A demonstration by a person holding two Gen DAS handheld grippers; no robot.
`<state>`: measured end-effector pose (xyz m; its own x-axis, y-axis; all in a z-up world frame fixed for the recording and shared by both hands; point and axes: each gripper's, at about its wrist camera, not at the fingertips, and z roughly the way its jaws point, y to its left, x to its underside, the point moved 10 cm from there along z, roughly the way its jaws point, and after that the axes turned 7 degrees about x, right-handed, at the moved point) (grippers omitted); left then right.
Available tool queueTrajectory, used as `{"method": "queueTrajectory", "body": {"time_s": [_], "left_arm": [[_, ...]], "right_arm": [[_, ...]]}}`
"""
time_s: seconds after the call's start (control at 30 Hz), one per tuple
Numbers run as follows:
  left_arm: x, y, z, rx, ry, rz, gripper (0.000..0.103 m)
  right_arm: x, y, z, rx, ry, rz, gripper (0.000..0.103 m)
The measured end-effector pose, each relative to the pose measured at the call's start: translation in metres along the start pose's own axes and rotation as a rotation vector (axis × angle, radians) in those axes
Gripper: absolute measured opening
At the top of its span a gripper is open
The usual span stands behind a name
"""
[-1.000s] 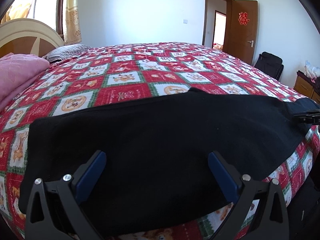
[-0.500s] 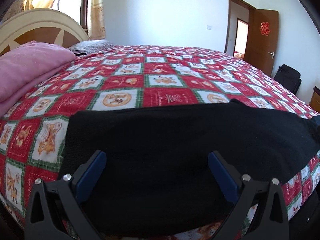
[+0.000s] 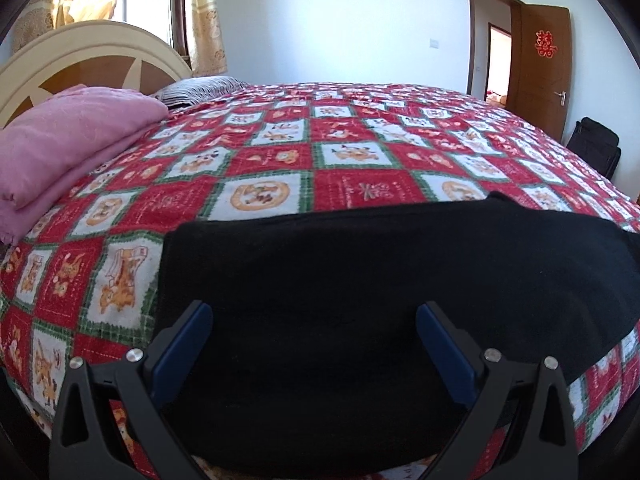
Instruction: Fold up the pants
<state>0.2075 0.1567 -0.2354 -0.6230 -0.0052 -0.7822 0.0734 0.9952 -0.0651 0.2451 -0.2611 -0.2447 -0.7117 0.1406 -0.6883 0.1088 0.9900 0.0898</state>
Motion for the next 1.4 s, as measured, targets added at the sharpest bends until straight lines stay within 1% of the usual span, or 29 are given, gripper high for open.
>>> {"method": "queueTrajectory", "body": {"time_s": [0.07,0.13,0.23,0.27,0.3,0.37,0.4,0.47,0.57,0.7,0.77,0.8,0.87,0.93,1.0,1.07,1.1,1.13,1.17,1.2,1.23,1.3,1.33,1.4], "left_arm": [[0.001,-0.001,0.001,-0.004,0.005,0.018,0.103],[0.001,0.000,0.001,0.000,0.005,0.016,0.103],[0.001,0.001,0.001,0.002,0.002,0.023,0.103],[0.001,0.001,0.001,0.003,0.002,0.023,0.103],[0.001,0.001,0.002,0.003,0.000,0.020,0.103],[0.001,0.002,0.002,0.001,-0.004,0.020,0.103],[0.001,0.003,0.003,0.002,-0.006,0.018,0.103],[0.000,0.004,0.003,0.003,-0.019,0.013,0.103],[0.000,0.005,0.004,0.008,-0.033,0.005,0.103],[-0.004,0.010,0.000,0.002,-0.001,-0.010,0.103],[-0.007,0.021,-0.003,-0.007,-0.009,-0.051,0.103],[-0.007,0.027,-0.005,0.001,-0.015,-0.081,0.103],[-0.008,0.031,-0.006,0.050,-0.029,-0.133,0.103],[-0.010,0.030,-0.005,0.064,-0.035,-0.135,0.103],[-0.012,0.029,0.000,0.063,-0.033,-0.113,0.103],[-0.013,0.031,0.004,0.049,-0.029,-0.097,0.103],[-0.013,0.035,0.006,0.030,-0.026,-0.096,0.103],[-0.011,0.042,0.011,0.009,-0.007,-0.112,0.103],[-0.005,0.050,0.019,0.022,0.022,-0.156,0.103],[-0.004,0.053,0.019,0.058,0.003,-0.200,0.103],[-0.004,0.055,0.016,0.070,-0.018,-0.215,0.103],[-0.003,0.050,0.014,0.026,-0.012,-0.164,0.103],[-0.003,0.049,0.013,0.019,-0.014,-0.158,0.103],[-0.002,0.051,0.011,0.036,-0.011,-0.187,0.103]], "right_arm": [[0.002,0.021,0.008,-0.043,0.019,-0.022,0.044],[0.009,0.051,0.018,-0.090,0.048,-0.067,0.044],[0.025,0.082,0.031,-0.117,0.080,-0.128,0.044],[0.030,0.090,0.036,-0.110,0.085,-0.146,0.048],[0.032,0.094,0.037,-0.094,0.066,-0.165,0.055],[0.036,0.101,0.038,-0.075,0.047,-0.200,0.061],[0.038,0.104,0.039,-0.056,0.041,-0.225,0.061],[0.040,0.105,0.039,-0.045,0.035,-0.242,0.062],[0.040,0.101,0.039,-0.079,0.032,-0.201,0.062],[0.037,0.096,0.038,-0.122,0.037,-0.158,0.062],[0.037,0.097,0.037,-0.130,0.033,-0.160,0.062],[0.038,0.097,0.037,-0.130,0.029,-0.166,0.062],[0.039,0.099,0.037,-0.117,0.017,-0.183,0.062],[0.040,0.102,0.038,-0.096,0.006,-0.205,0.063],[0.040,0.103,0.038,-0.085,-0.002,-0.213,0.064],[0.039,0.101,0.036,-0.088,-0.010,-0.193,0.064],[0.038,0.100,0.035,-0.102,-0.013,-0.168,0.064],[0.037,0.097,0.034,-0.117,-0.013,-0.145,0.064],[0.037,0.096,0.034,-0.128,-0.011,-0.130,0.064],[0.037,0.096,0.035,-0.132,-0.006,-0.125,0.064],[0.038,0.096,0.037,-0.126,-0.004,-0.134,0.064],[0.040,0.100,0.038,-0.098,-0.012,-0.167,0.064],[0.042,0.103,0.037,-0.074,-0.020,-0.204,0.065],[0.043,0.105,0.036,-0.061,-0.024,-0.236,0.065]]}}
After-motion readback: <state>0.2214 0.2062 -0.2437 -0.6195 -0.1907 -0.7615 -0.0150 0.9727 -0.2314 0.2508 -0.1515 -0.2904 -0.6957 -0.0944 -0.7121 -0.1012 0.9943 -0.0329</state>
